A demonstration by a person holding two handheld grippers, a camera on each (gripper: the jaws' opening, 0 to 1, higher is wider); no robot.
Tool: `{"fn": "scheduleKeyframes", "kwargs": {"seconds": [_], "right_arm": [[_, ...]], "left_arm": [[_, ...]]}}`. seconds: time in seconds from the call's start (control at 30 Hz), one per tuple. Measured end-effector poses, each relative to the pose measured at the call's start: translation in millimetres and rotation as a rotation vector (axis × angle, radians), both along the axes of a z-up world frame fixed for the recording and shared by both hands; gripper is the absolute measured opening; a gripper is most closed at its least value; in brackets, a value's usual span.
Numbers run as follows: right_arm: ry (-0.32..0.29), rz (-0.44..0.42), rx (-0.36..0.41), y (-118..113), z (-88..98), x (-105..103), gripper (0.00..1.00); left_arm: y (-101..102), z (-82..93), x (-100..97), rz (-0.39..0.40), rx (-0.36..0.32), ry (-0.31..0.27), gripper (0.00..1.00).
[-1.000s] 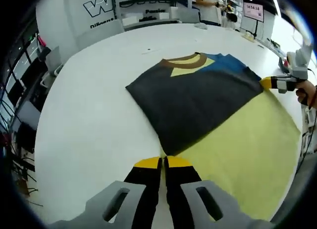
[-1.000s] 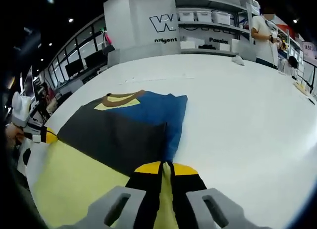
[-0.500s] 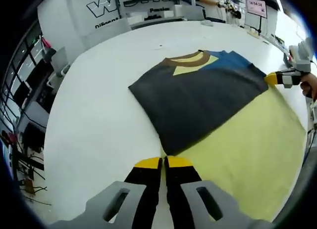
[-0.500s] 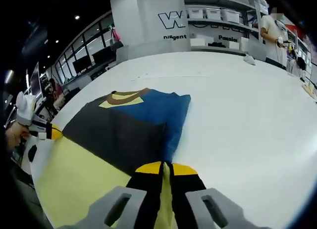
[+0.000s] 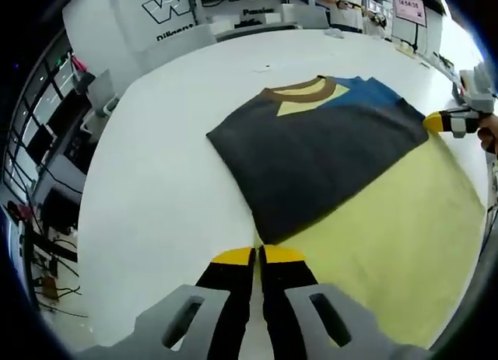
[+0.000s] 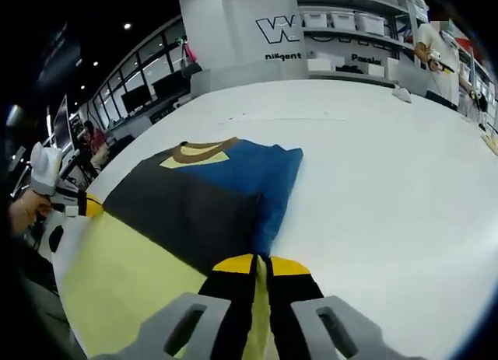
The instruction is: Fold the garment on the visible template until the final outline fits inside the template.
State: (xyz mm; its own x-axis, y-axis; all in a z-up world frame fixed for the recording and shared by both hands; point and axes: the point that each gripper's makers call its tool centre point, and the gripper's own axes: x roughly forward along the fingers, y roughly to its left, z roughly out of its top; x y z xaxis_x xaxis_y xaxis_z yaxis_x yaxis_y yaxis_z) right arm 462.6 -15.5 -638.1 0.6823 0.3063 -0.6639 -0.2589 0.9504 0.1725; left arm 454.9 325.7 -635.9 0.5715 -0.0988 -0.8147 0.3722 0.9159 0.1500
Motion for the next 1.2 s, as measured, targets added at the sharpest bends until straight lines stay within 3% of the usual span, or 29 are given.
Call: {"fn": "scheduleKeyframes", "kwargs": {"seconds": [0.17,0.23,0.27,0.4,0.43,0.47,0.53,0.63,0.87,1.1,1.2], "right_arm": [[0.008,-0.006,-0.018,-1,-0.4,-2,0.01],[0.015,-0.017,-0.010,-1,0.2,-3,0.04],[0.013,-0.025,-0.011,-2,1.1,-3,0.07],[-0.009,-0.055,0.019,-3,9.1,-3,0.24],[-0.012,-0.056,0.034,-3,13.1,-5,0.28],[-0.025,-0.055,0.042,-2,16.6,-6,0.31],[-0.030,-0.050,0.047,-2,19.4,-8,0.36],[-0.035,-0.036,0.058,2,24.8,-15,0.45],[-0.038,0.015,0.109,16,37.4,-37,0.66],[-0.028,0.053,0.140,26,43.6,-58,0.77],[-0.021,0.072,0.143,29,43.5,-69,0.79]], "left_arm": [[8,2.9,1.3,0.027,0.026,-0.021,0.17],[7,4.6,-0.8,0.026,-0.008,-0.025,0.22],[5,6.1,-2.8,0.048,-0.047,-0.024,0.26],[7,13.0,-3.7,0.063,-0.065,-0.056,0.35],[2,20.3,-0.2,0.071,-0.113,-0.105,0.37],[-3,23.9,-2.4,0.074,-0.165,-0.108,0.41],[-3,28.5,-5.6,0.066,-0.169,-0.107,0.52],[-6,37.3,-8.5,0.065,-0.194,-0.128,0.62],[-12,51.2,-24.2,0.053,-0.231,-0.139,0.78],[-15,61.2,-39.1,0.019,-0.234,-0.186,0.88],[-16,60.3,-47.2,0.000,-0.241,-0.170,0.91]]}}
